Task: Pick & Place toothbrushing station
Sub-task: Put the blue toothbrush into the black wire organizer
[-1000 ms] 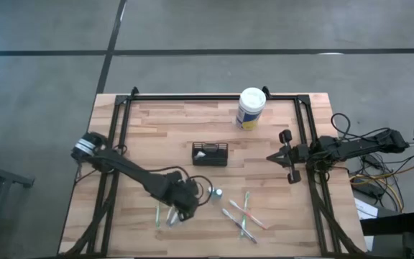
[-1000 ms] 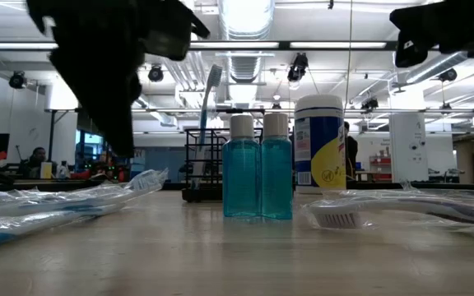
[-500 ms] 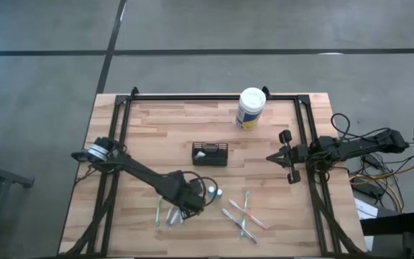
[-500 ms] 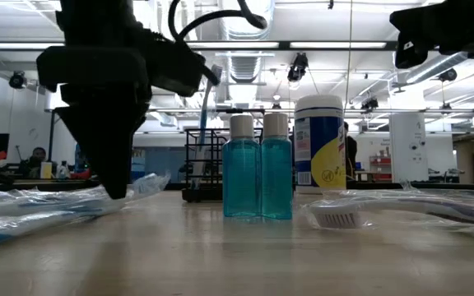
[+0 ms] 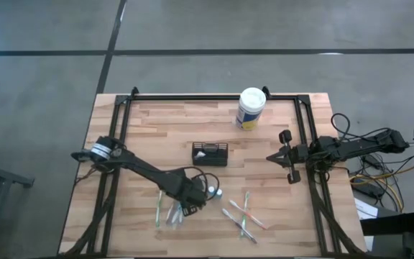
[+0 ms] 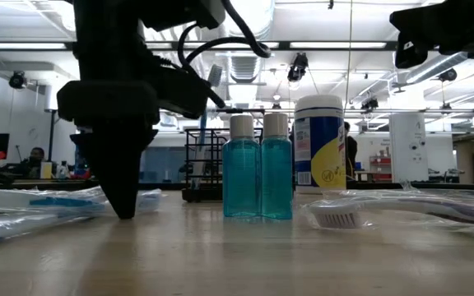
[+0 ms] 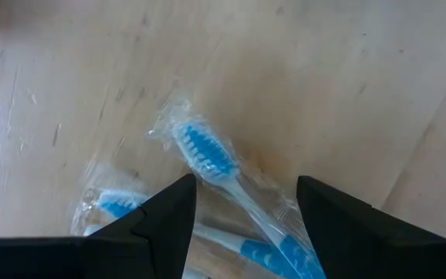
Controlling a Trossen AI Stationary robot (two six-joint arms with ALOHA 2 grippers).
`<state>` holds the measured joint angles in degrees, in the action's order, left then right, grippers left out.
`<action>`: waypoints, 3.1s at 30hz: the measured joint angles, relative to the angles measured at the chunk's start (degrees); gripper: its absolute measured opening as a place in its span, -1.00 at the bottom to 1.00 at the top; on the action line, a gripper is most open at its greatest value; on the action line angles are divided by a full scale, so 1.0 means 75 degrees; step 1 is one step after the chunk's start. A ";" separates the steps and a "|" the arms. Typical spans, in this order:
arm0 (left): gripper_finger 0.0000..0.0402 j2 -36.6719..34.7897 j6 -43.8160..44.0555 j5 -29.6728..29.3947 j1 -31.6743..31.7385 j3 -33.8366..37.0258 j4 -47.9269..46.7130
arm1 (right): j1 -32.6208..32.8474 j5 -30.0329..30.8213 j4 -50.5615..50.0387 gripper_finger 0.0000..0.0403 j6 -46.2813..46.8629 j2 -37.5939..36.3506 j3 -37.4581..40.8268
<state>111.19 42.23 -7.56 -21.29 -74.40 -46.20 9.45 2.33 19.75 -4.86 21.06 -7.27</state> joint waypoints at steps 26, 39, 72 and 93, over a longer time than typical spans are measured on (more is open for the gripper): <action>-0.96 -0.0530 -0.1339 0.0139 -0.0054 -0.0247 0.0351 | 0.0003 -0.0002 0.0018 -0.96 -0.0009 0.0001 0.0000; -0.98 -0.2698 -0.2173 -0.1080 -0.0544 -0.0529 0.0482 | 0.0003 -0.0003 0.0032 -0.96 -0.0009 -0.0003 0.0000; -0.98 -0.8976 -0.7420 -0.2037 -0.0757 0.9322 1.3444 | 0.0000 0.0008 0.0032 -0.96 0.0052 -0.0003 0.0000; -0.98 -0.9610 -0.8036 -0.1427 0.0276 0.7839 1.1503 | 0.0002 0.0023 0.0035 -0.96 0.0011 -0.0003 0.0000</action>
<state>39.11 -18.04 -18.26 -19.22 -15.61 40.07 9.47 2.50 20.01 -4.78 21.04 -7.27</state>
